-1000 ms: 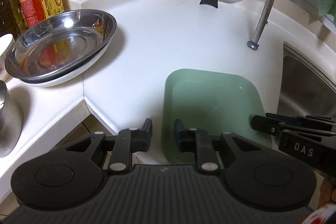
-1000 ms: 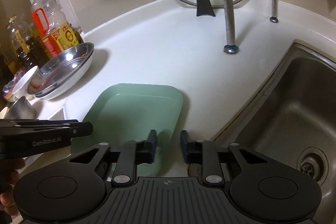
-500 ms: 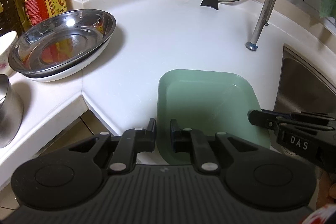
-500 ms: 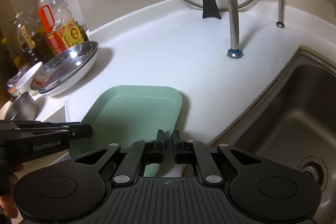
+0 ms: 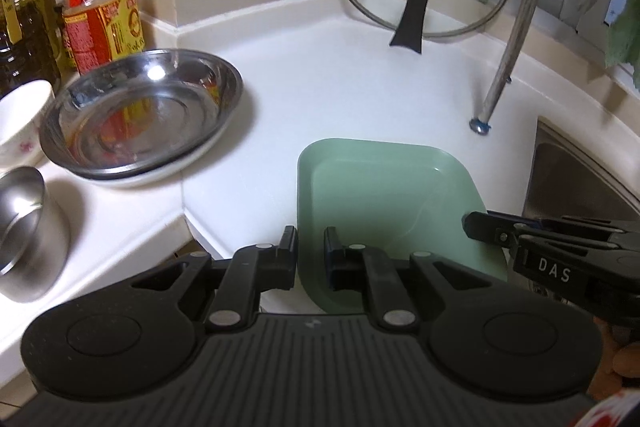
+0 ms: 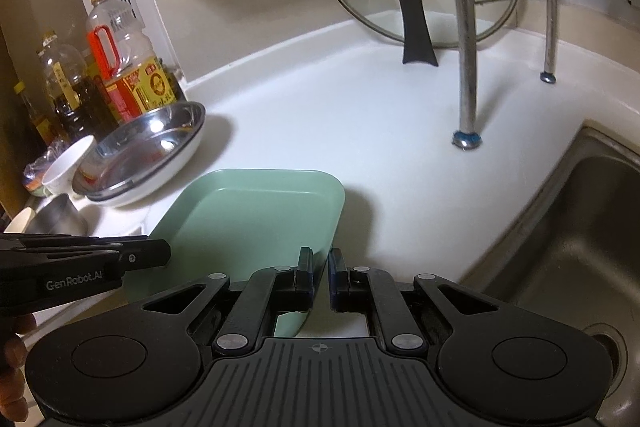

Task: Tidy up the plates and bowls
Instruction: 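Carry the green plate with both grippers and lower it into the steel dish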

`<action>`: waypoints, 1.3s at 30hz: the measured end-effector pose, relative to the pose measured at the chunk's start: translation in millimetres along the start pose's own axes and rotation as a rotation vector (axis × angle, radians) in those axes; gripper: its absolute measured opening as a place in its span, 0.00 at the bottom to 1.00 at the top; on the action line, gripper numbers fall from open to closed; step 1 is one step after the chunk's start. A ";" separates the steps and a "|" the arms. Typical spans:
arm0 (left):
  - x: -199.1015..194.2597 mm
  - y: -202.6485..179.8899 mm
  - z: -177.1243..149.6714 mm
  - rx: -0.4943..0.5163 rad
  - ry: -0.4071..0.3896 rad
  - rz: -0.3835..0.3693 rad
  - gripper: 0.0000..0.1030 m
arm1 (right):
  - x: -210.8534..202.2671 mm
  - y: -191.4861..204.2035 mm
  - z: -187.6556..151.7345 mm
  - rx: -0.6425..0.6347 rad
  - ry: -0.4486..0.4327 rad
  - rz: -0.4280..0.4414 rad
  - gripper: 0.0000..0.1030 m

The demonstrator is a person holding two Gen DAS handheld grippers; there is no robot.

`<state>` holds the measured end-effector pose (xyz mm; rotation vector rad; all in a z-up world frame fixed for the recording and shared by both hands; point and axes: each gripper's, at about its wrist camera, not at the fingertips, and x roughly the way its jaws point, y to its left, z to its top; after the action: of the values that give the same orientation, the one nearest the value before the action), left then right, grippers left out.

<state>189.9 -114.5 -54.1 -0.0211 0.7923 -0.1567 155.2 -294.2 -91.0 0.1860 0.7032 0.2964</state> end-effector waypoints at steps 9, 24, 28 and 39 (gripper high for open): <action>-8.2 31.3 15.5 -0.037 -0.043 0.024 0.12 | 14.3 29.1 19.9 -0.043 -0.024 0.030 0.08; -16.2 86.9 40.8 -0.107 -0.117 0.091 0.12 | 50.0 79.2 57.5 -0.120 -0.057 0.107 0.08; -16.6 102.9 45.7 -0.130 -0.130 0.119 0.12 | 65.2 95.2 67.6 -0.145 -0.058 0.133 0.08; -4.9 144.5 58.3 -0.179 -0.129 0.184 0.12 | 111.0 130.1 88.4 -0.193 -0.034 0.189 0.08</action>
<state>247.1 26.7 -20.8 -0.1258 0.6735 0.0890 267.2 -141.2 -57.6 0.0728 0.6198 0.5379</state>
